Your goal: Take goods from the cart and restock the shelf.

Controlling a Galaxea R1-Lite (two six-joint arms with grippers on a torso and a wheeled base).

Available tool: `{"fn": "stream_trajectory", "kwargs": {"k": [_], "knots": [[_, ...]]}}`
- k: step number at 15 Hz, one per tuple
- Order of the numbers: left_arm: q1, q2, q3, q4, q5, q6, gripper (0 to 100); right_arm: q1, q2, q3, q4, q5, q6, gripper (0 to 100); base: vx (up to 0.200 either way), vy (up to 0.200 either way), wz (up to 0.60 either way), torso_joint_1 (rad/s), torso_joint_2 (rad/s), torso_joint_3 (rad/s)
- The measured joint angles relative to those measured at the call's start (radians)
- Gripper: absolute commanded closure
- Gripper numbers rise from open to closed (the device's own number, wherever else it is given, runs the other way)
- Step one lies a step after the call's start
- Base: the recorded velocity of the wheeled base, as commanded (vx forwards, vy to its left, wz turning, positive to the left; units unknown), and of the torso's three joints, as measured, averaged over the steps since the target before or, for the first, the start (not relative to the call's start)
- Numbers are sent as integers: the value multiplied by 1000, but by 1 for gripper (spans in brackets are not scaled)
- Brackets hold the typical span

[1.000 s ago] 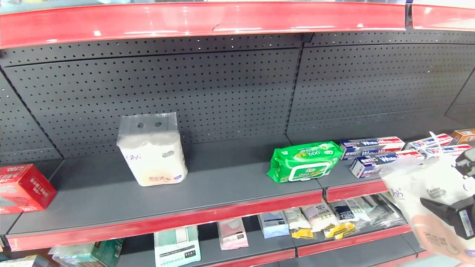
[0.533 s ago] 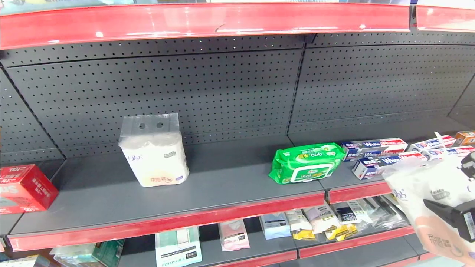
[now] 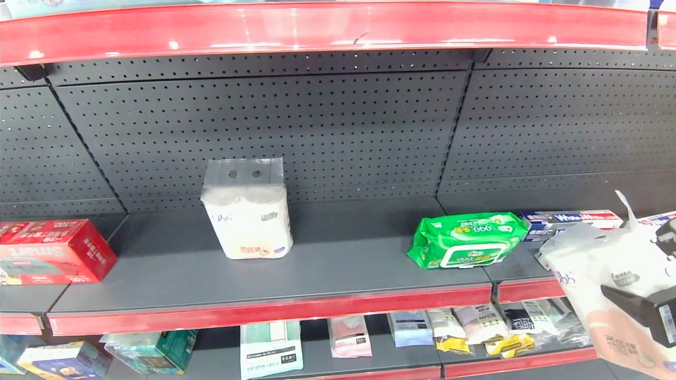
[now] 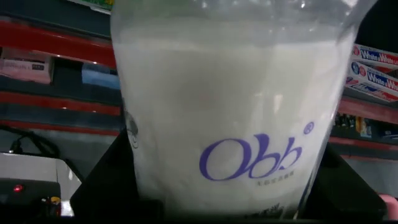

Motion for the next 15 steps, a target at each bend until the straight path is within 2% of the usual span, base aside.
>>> {"fn": "stream_trajectory", "kwargs": {"k": [6,10,11,14,15], "knots": [[0,4,0,0,-2,1,0,-9,-105,16,3,3,109,100,0,0,0,0,0,0],[0,11,-11,2,-10,12,0,-9,-236,69,4,3,135,100,0,0,0,0,0,0],[-1,23,-48,3,-11,0,0,-9,-263,80,5,4,140,100,0,0,0,0,0,0],[0,179,-206,-1,4,-98,0,-8,-298,87,4,5,195,100,0,0,0,0,0,0],[1,263,-249,-4,15,-115,0,-6,-302,81,3,6,235,100,0,0,0,0,0,0]]}}
